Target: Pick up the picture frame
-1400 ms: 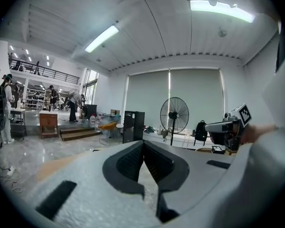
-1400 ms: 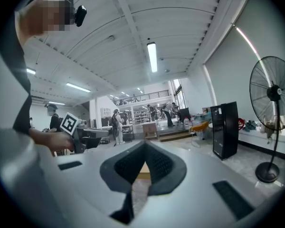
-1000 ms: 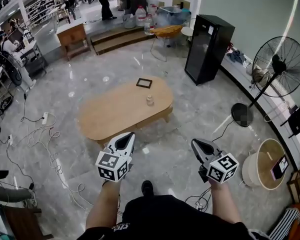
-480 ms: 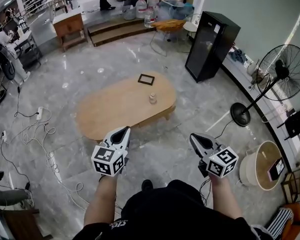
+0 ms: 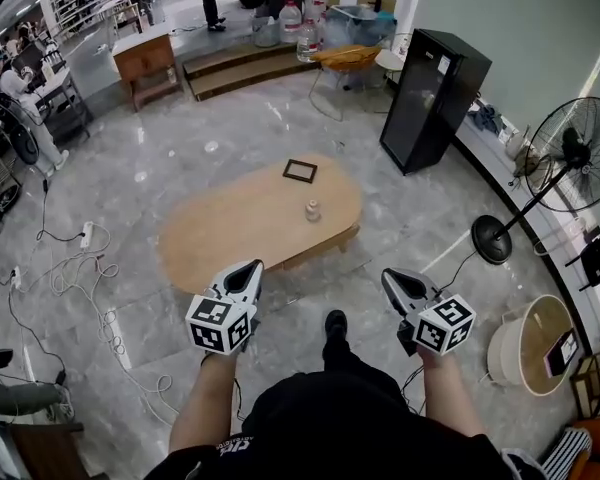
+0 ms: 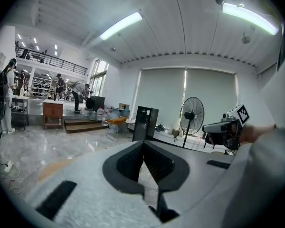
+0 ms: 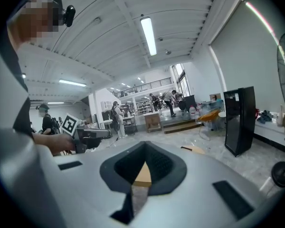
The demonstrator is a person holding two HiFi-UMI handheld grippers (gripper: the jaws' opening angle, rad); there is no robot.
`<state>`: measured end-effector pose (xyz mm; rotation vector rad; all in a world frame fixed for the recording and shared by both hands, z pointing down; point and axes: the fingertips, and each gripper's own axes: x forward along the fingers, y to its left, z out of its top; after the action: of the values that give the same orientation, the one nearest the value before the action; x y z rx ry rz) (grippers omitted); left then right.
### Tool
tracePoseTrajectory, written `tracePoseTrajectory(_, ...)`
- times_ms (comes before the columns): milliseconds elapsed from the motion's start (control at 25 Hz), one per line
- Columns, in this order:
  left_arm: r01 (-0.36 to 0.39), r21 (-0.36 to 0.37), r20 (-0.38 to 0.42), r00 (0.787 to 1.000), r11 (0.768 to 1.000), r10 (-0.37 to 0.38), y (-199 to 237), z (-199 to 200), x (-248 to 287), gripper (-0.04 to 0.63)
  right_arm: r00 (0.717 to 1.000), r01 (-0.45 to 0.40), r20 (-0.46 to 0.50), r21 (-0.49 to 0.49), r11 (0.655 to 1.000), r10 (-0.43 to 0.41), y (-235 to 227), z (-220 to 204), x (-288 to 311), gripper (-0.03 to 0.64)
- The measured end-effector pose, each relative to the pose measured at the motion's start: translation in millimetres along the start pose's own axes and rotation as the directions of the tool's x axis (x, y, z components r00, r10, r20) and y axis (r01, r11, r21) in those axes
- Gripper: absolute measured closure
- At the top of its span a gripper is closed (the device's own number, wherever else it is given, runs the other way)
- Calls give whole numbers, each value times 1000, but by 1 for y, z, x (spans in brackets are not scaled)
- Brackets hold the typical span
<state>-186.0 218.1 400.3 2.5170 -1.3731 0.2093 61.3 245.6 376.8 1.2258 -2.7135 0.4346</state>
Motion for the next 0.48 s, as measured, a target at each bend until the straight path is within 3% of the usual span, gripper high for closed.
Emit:
tracePoseTrajectory(200, -15, 7, -28, 999, 1000, 15, 14, 12, 57, 586, 1000, -28, 7, 30, 999, 28, -48, 6, 36, 612)
tracePoseTrajectory(480, 3, 19, -70, 998, 1000, -2, 25, 38, 181, 586, 999, -21, -24, 83, 996, 23, -162, 20, 88, 611)
